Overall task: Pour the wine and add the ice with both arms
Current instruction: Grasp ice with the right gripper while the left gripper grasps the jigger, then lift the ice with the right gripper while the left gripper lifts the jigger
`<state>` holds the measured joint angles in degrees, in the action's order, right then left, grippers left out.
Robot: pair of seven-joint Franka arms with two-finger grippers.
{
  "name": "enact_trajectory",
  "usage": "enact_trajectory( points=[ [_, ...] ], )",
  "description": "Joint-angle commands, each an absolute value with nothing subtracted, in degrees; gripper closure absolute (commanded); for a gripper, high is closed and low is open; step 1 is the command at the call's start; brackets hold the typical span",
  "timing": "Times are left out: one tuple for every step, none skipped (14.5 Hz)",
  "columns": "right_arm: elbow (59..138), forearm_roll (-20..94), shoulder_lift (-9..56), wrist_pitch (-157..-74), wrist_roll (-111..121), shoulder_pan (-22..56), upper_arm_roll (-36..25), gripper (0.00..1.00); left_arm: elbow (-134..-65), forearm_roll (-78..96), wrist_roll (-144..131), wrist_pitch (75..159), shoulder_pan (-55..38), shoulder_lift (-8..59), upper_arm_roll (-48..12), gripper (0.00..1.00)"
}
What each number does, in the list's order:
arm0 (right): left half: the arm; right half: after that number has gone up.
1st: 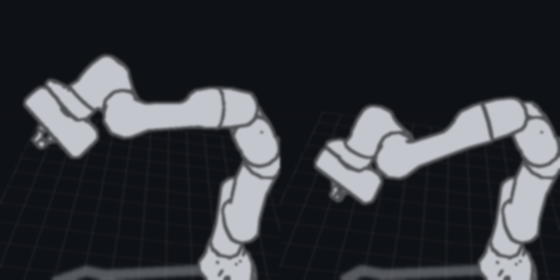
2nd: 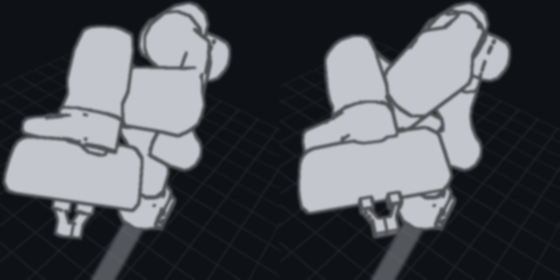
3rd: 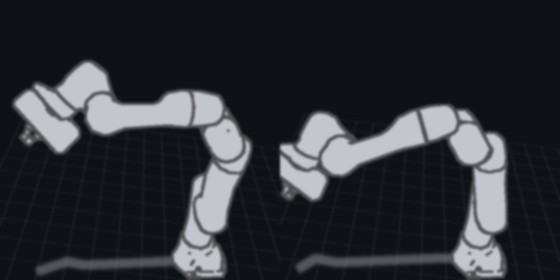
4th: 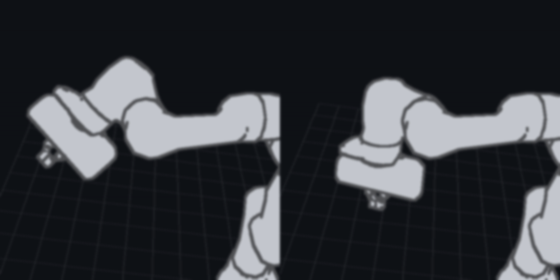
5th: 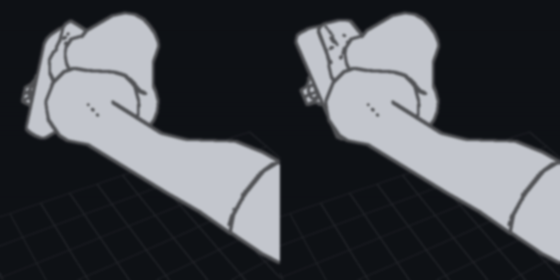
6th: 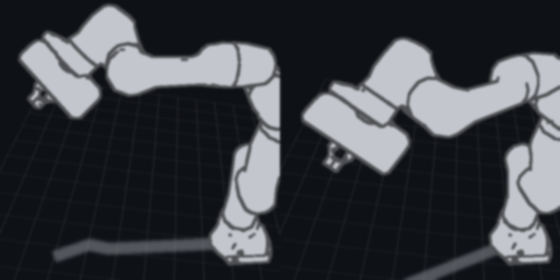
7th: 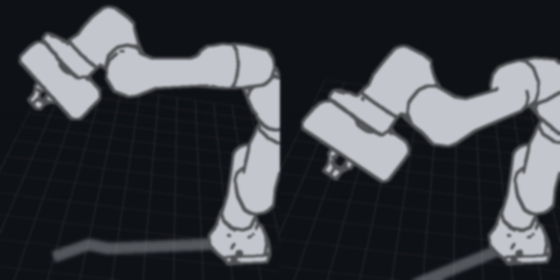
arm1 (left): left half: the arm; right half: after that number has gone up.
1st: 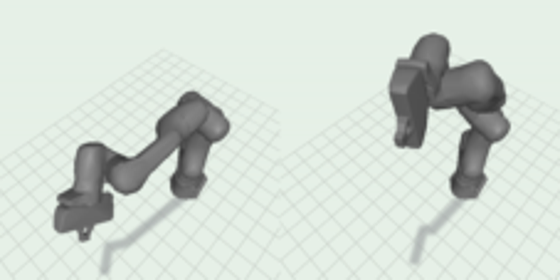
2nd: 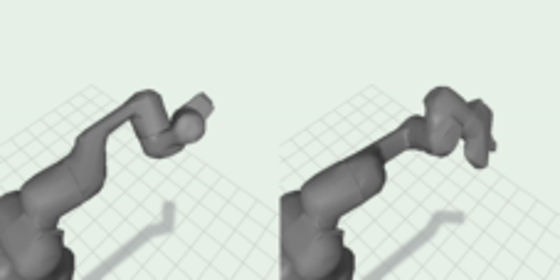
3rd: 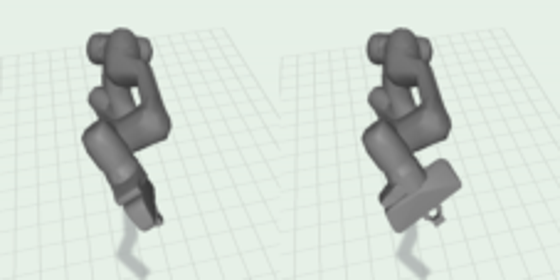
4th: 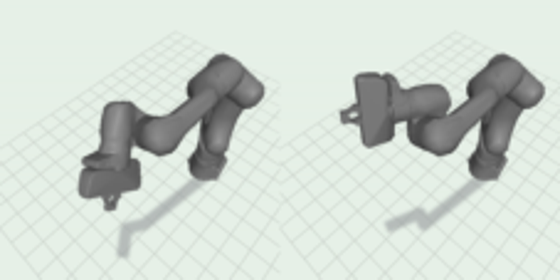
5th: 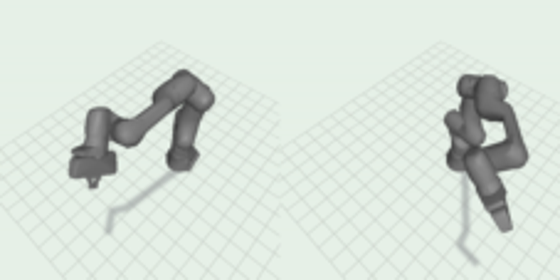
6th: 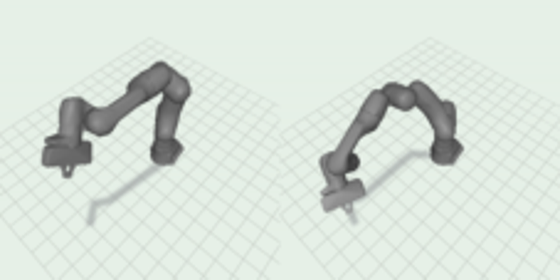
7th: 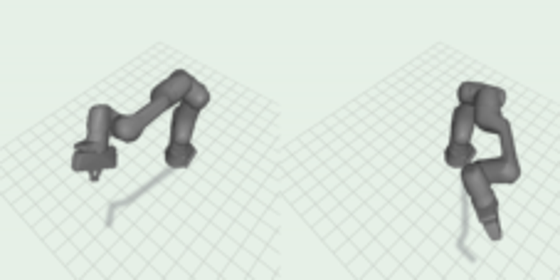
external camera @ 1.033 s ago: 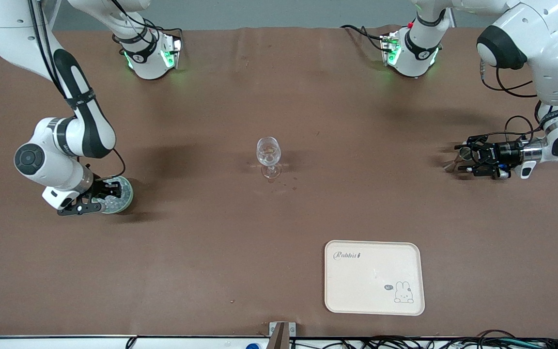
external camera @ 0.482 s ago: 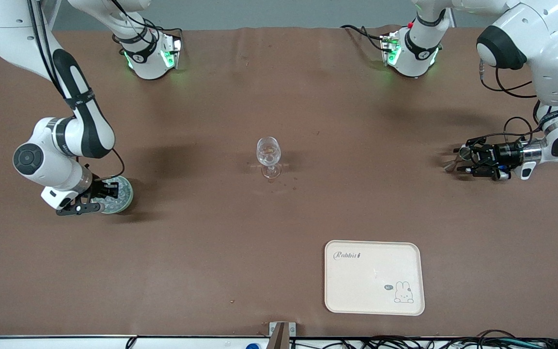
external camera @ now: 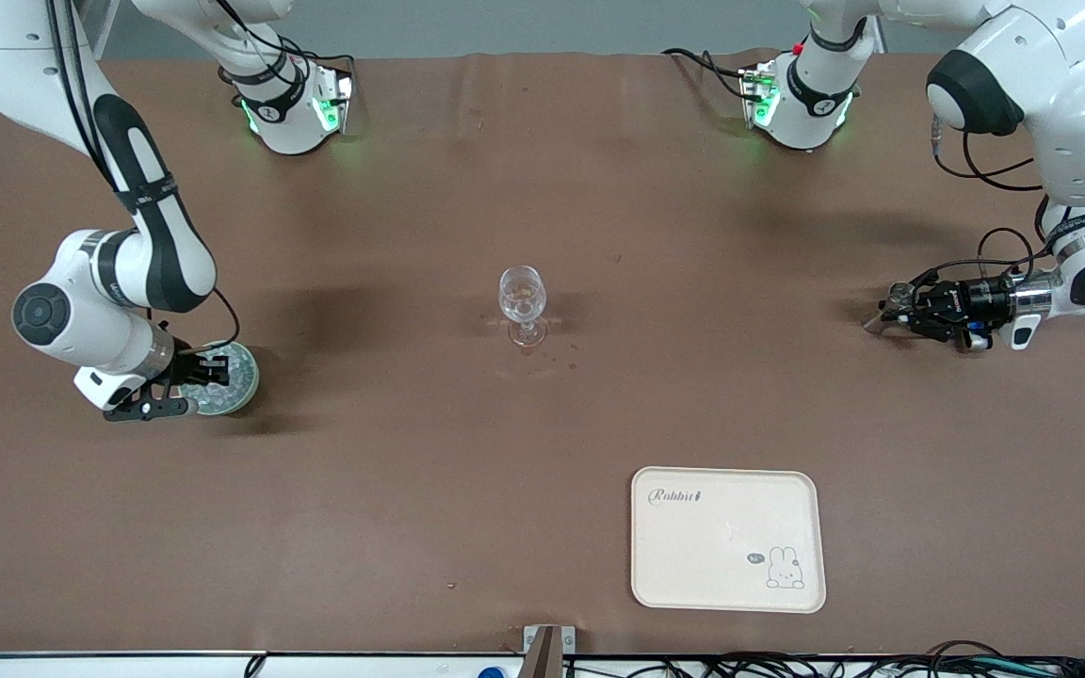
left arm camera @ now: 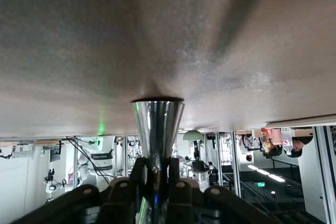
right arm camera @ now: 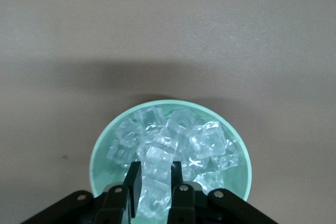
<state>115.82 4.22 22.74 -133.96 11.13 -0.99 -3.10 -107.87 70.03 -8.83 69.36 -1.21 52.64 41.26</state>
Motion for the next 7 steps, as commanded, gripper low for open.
enact_trajectory(
  points=[
    [112.1,6.9,21.7,-129.2,11.4,-1.3,-2.9,0.98,-107.6,71.0,-11.0,69.2,-1.3,51.3,41.2,1.00],
    [110.4,6.9,21.5,-127.6,11.4,-1.4,-3.0,0.99,-107.3,70.9,-11.7,69.0,-1.5,50.5,41.2,1.00],
    [108.5,7.0,21.4,-125.6,11.4,-1.8,-3.0,0.99,-107.3,70.9,-11.8,68.8,-1.9,49.1,41.1,1.00],
    [106.3,7.0,21.4,-123.5,11.4,-2.1,-3.1,0.99,-107.4,70.8,-12.3,68.6,-2.5,47.5,41.0,1.00],
    [104.1,6.9,21.2,-121.1,11.4,-2.4,-3.2,0.99,-107.5,70.8,-13.9,68.3,-2.5,45.7,40.2,1.00],
    [101.9,6.9,20.8,-118.6,11.5,-2.7,-3.3,0.99,-107.5,70.8,-16.1,68.4,-2.2,43.8,38.3,1.00],
    [99.9,6.9,20.6,-116.2,11.5,-2.9,-3.3,0.99,-107.5,70.4,-18.3,68.6,-2.0,41.7,37.0,1.00]
  ],
)
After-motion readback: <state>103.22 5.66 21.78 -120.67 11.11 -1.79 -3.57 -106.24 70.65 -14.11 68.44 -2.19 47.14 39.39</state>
